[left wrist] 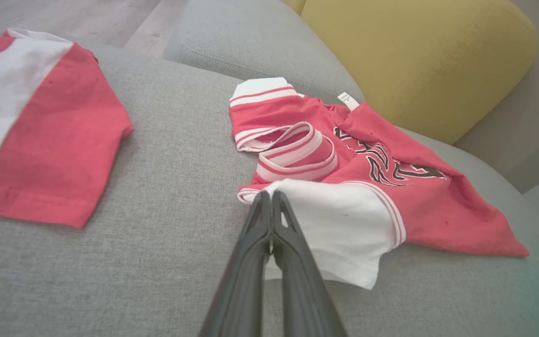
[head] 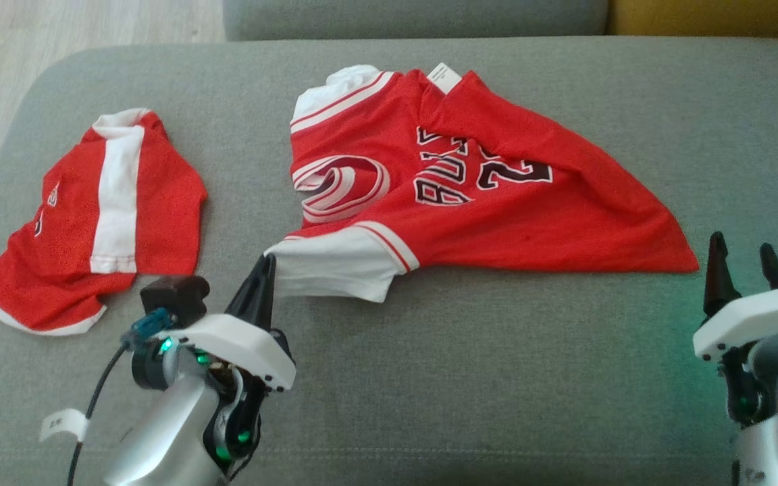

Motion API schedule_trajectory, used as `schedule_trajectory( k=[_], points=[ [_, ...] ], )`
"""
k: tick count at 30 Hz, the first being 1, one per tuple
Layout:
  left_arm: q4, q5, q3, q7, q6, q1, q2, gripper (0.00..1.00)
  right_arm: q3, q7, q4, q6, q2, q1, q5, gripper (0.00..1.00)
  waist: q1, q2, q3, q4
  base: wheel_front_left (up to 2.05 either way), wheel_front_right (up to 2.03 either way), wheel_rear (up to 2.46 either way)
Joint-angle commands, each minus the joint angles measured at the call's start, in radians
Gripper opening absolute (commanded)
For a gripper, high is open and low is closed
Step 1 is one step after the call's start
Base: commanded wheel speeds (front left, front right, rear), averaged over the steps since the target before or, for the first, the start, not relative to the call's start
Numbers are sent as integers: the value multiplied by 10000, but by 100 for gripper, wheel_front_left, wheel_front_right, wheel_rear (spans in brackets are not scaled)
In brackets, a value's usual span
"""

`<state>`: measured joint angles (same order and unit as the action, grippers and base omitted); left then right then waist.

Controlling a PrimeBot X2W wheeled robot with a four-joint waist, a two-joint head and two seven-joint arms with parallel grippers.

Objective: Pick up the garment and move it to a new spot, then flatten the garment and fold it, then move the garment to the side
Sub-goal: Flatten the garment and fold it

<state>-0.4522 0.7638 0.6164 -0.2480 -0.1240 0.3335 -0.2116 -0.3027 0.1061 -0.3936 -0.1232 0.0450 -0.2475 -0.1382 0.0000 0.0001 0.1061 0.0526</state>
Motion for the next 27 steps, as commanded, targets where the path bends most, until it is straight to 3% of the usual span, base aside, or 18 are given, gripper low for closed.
schedule_trajectory(
  k=[1,9,26,27],
  points=[
    [343,-86,-451,-107,-51,296,-279,0,203,37,218,-75,54,-434,113,100,0,-1,93,80,0,0,0],
    [1060,-243,-509,-119,-234,222,-312,0,-523,197,-1727,-75,53,-1354,1037,100,0,-1,461,278,0,0,0],
    [1448,-272,-468,-48,-366,327,-401,0,-240,-72,-4092,-75,53,-2437,533,100,0,-1,684,268,0,0,0],
    [1461,-275,-461,-29,-372,340,-414,0,-213,-50,-4207,-75,53,-2485,510,59,0,-1,675,263,0,0,0]
  ],
)
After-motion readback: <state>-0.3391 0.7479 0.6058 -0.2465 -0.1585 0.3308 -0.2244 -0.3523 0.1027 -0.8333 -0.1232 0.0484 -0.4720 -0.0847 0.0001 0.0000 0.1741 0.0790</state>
